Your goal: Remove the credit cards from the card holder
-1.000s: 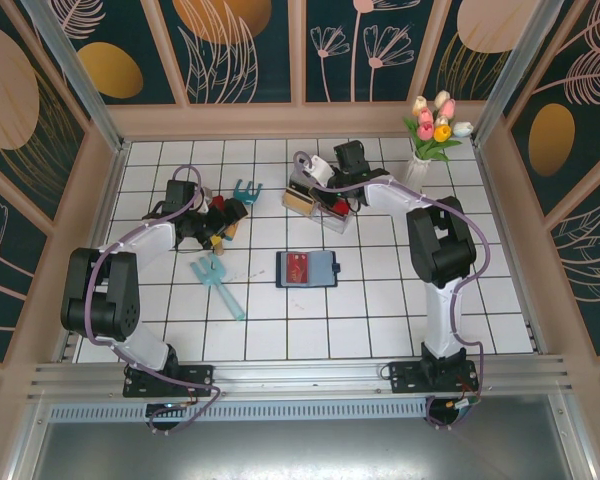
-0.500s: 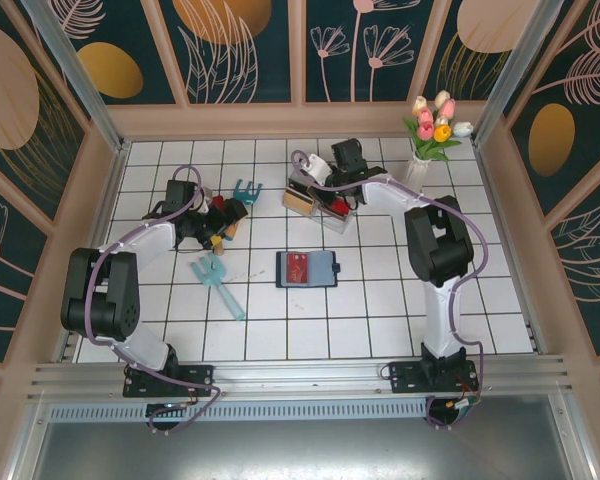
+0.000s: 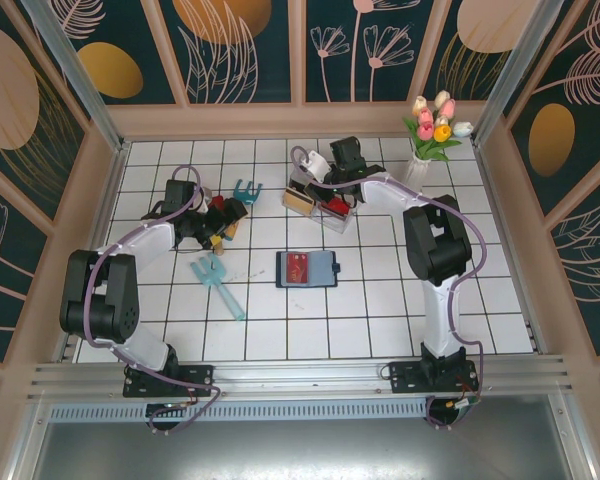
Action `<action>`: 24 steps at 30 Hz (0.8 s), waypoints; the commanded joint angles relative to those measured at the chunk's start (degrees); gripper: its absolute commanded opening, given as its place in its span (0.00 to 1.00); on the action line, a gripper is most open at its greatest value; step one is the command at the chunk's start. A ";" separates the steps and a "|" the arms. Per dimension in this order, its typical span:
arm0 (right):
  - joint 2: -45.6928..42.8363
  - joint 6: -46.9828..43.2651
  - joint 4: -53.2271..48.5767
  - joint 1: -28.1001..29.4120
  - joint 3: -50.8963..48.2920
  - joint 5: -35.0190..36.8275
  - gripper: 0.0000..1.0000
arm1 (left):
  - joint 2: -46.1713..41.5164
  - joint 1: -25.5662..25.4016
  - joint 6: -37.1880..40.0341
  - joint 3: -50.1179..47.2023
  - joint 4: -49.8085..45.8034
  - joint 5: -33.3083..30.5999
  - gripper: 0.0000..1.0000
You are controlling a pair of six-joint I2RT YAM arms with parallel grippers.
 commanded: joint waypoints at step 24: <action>-43.00 60.02 7.36 -4.37 -38.28 9.99 0.60 | -11.60 -11.36 -1.69 -7.66 4.72 -5.26 0.84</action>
